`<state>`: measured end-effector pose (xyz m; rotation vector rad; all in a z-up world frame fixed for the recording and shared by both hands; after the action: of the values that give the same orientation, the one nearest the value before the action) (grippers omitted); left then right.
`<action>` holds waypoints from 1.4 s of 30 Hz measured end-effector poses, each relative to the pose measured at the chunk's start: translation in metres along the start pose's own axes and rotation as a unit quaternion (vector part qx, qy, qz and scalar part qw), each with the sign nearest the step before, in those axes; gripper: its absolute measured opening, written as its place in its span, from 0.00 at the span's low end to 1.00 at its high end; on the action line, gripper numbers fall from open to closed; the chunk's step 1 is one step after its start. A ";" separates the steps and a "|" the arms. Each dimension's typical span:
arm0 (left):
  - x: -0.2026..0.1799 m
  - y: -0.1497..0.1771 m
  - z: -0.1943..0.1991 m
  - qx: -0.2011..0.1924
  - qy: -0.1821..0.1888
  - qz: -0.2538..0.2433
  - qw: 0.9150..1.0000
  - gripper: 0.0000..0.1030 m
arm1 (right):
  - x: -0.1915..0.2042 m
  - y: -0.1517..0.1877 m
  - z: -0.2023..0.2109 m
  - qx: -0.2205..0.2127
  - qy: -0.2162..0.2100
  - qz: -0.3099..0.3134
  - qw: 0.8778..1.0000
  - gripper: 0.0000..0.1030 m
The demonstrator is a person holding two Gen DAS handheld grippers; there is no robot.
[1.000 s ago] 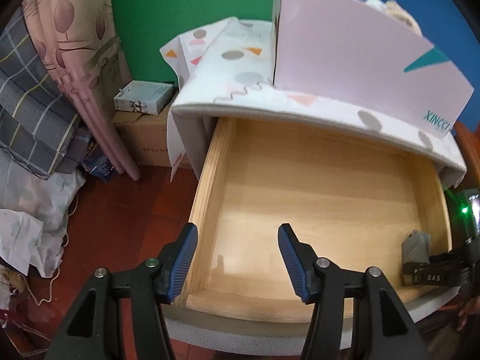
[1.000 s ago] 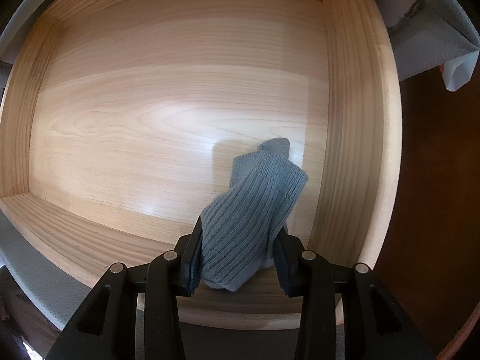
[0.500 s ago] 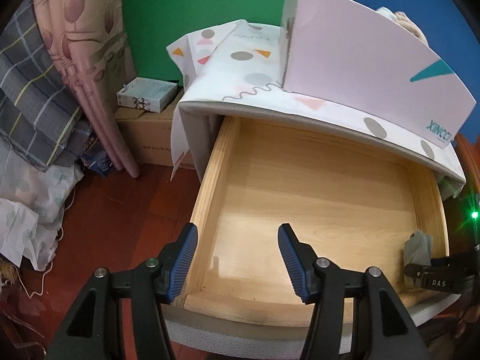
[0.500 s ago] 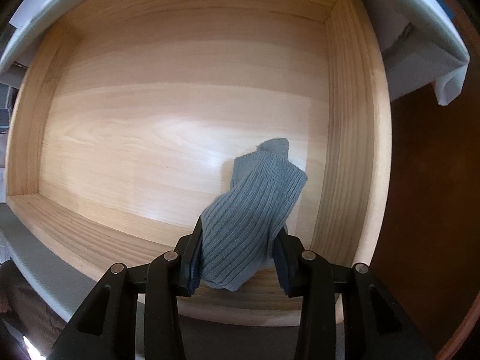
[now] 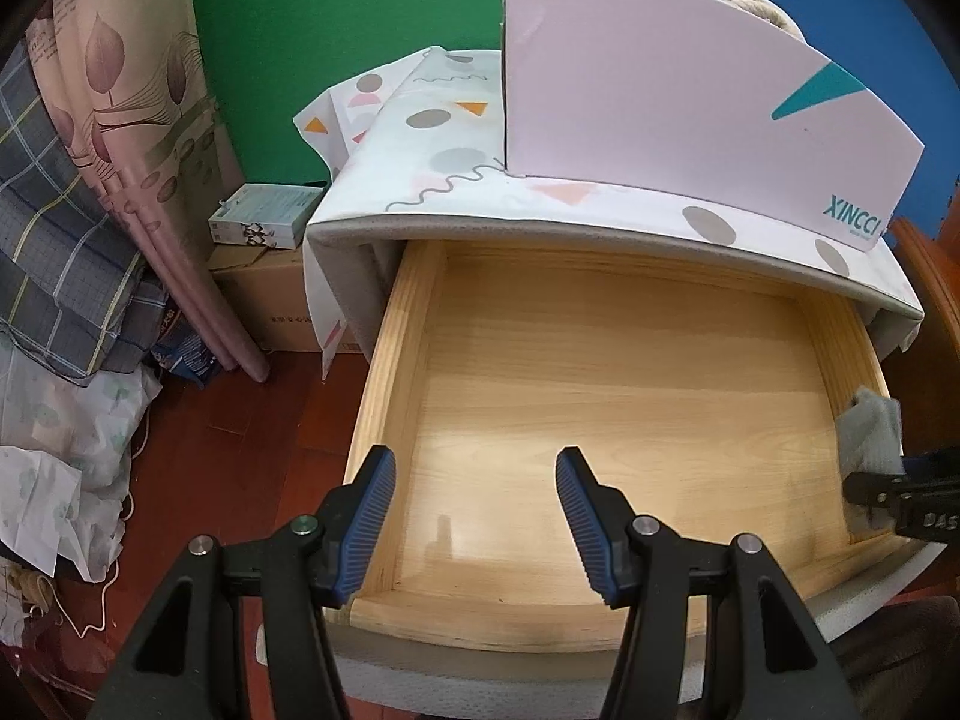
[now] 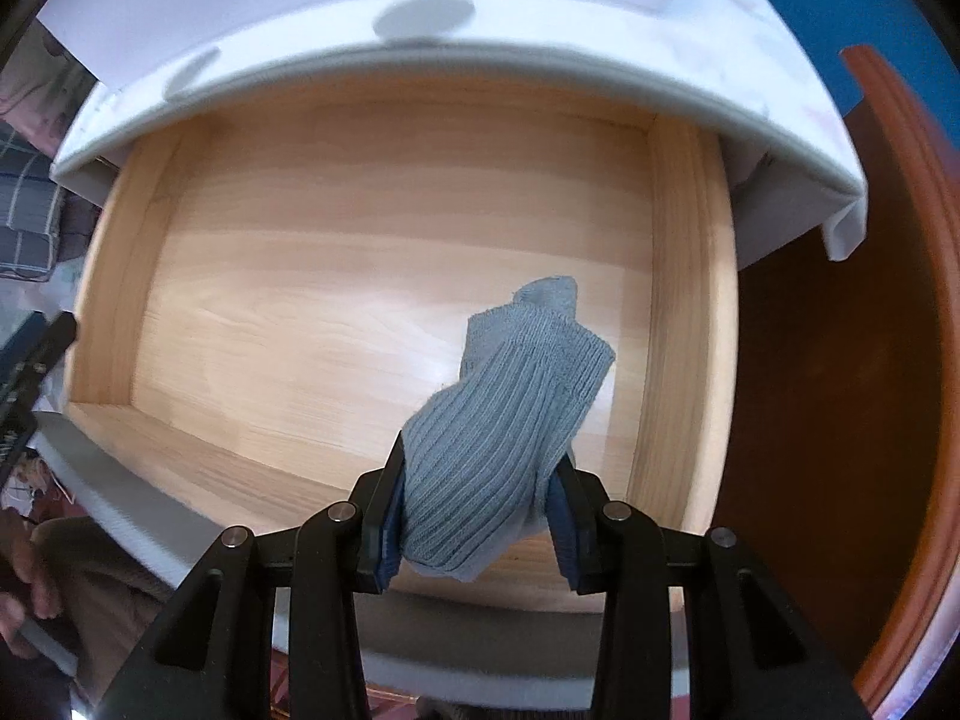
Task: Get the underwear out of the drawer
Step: 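Move the empty left gripper back over the drawer, then carry the grey sock with the right gripper into the pink box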
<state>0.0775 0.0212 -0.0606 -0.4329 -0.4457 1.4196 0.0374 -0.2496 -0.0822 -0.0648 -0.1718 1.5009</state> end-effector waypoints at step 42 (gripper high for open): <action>0.001 0.001 0.000 -0.001 0.001 0.007 1.000 0.55 | -0.011 -0.200 0.156 -0.154 0.051 0.004 0.987 0.35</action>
<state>0.0768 0.0225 -0.0609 -0.4385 -0.4431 1.4323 0.2102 -0.2849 0.1011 -0.3905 -0.3208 1.4659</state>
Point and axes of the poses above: each gripper's, at about its wrist camera, not at the fingertips, and z roughly against the way its jaws point, x to its left, y to its underside, the point moved 5 cm from there along -z, roughly the way its jaws point, and after that the axes turned 1 degree about y, right-handed, at the moved point
